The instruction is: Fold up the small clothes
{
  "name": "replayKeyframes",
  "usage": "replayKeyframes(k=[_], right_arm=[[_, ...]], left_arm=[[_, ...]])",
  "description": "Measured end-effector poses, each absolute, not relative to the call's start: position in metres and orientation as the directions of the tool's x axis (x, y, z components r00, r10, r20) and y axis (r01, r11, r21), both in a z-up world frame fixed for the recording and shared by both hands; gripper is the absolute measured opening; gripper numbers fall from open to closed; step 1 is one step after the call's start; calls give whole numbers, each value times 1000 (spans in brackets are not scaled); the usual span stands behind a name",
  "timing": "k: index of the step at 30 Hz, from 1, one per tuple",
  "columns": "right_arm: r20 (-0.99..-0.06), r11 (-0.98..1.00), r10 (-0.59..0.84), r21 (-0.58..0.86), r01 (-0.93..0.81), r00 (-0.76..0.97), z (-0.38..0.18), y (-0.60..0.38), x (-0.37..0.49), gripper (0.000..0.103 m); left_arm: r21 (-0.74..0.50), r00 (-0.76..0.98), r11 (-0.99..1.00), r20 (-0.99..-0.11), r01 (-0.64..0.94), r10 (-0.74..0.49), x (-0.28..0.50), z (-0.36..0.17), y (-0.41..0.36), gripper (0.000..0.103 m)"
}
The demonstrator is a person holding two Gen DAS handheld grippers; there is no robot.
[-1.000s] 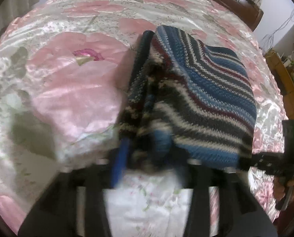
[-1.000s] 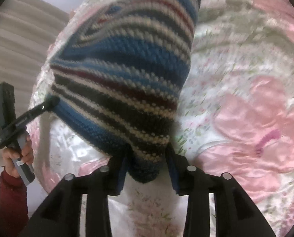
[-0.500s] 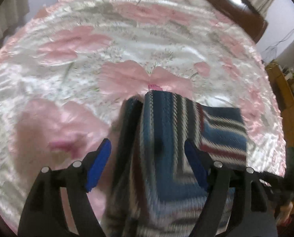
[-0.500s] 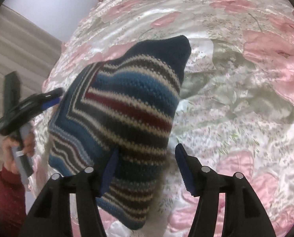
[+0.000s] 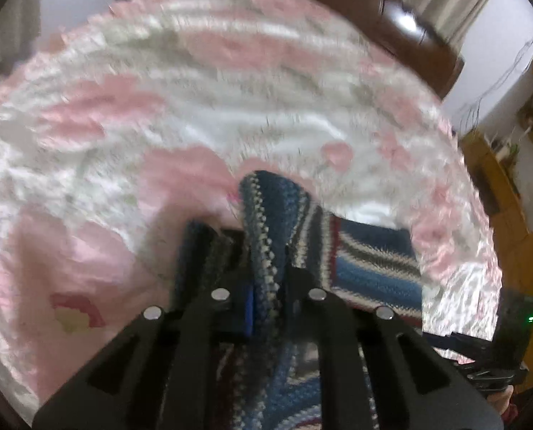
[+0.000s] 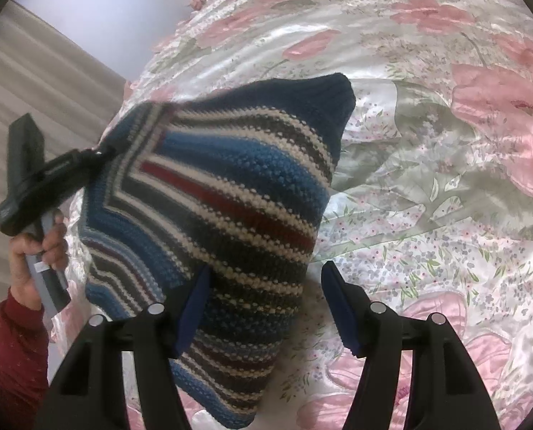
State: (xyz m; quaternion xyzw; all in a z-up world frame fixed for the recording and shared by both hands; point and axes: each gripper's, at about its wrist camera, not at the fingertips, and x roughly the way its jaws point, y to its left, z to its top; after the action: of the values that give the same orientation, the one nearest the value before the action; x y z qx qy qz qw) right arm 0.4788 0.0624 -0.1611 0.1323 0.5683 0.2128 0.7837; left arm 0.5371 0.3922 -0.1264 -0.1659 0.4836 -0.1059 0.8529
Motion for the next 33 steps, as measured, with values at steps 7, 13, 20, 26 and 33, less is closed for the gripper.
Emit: replayKeyframes(k=[7,13,20,26,33], right_arm=[[-857,890,453,417,-185,247,-171,73,484,69],[-862,892,451,422,-163,233,-173,69,486,70],[-842,879,476,442,-180,256,-154,62,466,77],[-833,872,489,459,-171,257,-148,55,460,78],[-829,856,517,501,-131,214,-166,65,473,79]], left_arm=[[-298,403,953,-879,-49,-254,543,-184,397,11],[-318,416,946,-869,-58,-267,536,-168,405,23],[-484,404,875,-804,-19,-436,497,-141,424,68],[-531,346,847,-794,2,-499,475,-149,431,73],[-568,284,823,-790,-3,-544,491,-180,420,74]])
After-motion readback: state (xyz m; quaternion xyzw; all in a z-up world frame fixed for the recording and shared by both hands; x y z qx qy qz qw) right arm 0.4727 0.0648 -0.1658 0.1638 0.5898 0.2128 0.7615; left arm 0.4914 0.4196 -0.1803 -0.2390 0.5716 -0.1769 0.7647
